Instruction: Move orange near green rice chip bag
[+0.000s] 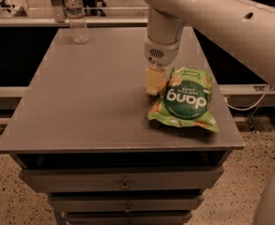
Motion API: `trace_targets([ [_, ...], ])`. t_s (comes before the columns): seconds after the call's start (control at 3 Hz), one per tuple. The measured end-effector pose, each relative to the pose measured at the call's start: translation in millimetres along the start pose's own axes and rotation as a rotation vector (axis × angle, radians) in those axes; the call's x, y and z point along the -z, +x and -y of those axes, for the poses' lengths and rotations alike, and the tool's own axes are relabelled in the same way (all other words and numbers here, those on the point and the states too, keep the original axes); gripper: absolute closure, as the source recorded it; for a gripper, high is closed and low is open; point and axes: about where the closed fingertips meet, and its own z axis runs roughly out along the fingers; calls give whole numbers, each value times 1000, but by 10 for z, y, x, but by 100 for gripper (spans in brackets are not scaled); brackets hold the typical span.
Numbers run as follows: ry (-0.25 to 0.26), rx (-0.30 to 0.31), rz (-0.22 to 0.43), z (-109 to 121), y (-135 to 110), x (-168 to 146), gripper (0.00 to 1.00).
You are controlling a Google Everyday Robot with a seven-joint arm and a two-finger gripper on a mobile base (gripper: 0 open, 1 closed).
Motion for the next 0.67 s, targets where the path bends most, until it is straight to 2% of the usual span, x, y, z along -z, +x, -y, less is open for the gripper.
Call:
trace_targets([
  [0.67,3,-14,-2,-38,97,25,12],
])
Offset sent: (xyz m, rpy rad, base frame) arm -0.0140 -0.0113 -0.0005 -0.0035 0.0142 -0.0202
